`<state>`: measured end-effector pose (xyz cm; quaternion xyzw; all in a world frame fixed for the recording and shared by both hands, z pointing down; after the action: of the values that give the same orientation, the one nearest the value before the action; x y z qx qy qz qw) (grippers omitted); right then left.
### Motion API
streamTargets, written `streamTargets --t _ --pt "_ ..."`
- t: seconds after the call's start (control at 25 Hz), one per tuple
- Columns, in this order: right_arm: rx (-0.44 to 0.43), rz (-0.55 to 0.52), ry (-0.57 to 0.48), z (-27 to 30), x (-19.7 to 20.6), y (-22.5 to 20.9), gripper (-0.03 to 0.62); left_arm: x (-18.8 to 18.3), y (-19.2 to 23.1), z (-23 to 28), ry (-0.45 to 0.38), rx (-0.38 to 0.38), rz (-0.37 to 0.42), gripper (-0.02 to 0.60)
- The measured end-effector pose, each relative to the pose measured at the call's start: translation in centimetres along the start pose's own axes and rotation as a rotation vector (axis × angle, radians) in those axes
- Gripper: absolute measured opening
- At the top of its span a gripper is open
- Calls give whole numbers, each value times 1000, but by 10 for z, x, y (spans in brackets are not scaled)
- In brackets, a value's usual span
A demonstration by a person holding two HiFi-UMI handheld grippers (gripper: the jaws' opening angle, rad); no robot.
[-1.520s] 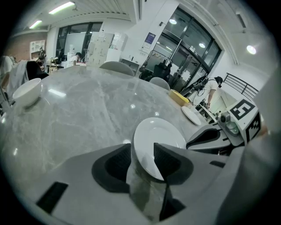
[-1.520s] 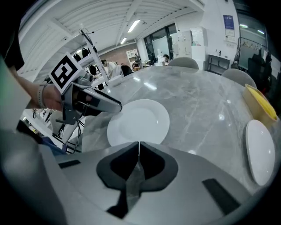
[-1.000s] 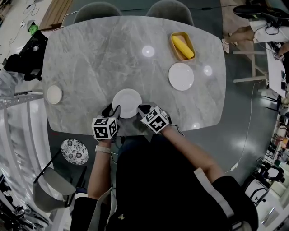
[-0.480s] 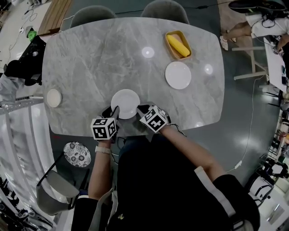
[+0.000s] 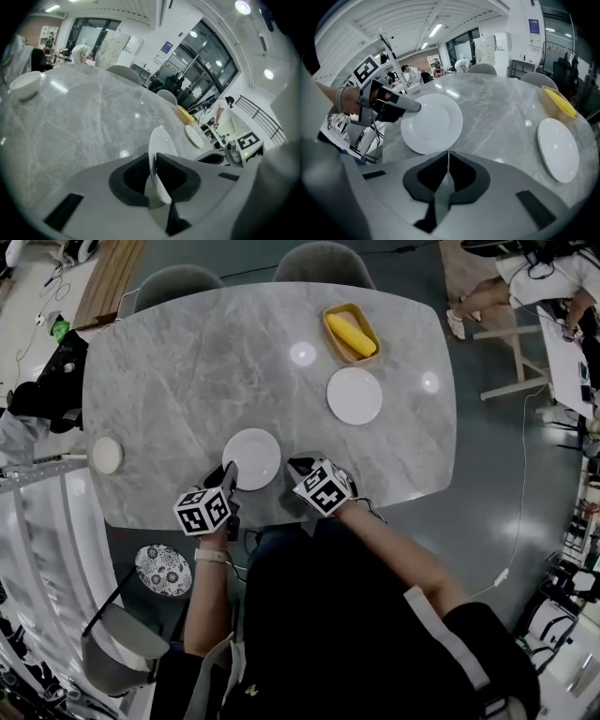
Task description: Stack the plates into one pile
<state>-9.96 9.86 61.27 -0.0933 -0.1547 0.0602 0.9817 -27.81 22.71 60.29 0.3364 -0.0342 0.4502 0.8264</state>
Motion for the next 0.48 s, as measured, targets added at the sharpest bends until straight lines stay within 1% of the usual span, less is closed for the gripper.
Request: streamTargets --t 0.16,0.24,0.32,0.4,0.48 --pt "15 13 -11 -11 10 -10 21 -5 -8 0 -63 111 -126 25" --pt "22 24 -15 -16 16 -15 21 -7 -12 1 -83 143 -167 21" --pt "26 33 -21 -20 21 -20 21 -9 -17 2 -91 151 -178 21" --pt "29 42 -31 -25 26 -24 21 -10 -22 3 -93 144 -173 23" --pt "36 51 -37 -30 32 -30 21 -10 -29 6 -101 159 -186 23"
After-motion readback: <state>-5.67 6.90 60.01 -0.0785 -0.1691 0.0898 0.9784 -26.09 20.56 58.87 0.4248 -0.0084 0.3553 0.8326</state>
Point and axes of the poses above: the fingertips, and each gripper's own axes: z forward along the fingers, y to its left, x out of its underside, the point moved 8 cm from there along -z, backward along the fingers, and after that the axes turned 14 degrees about y, right-handed, at the moved point
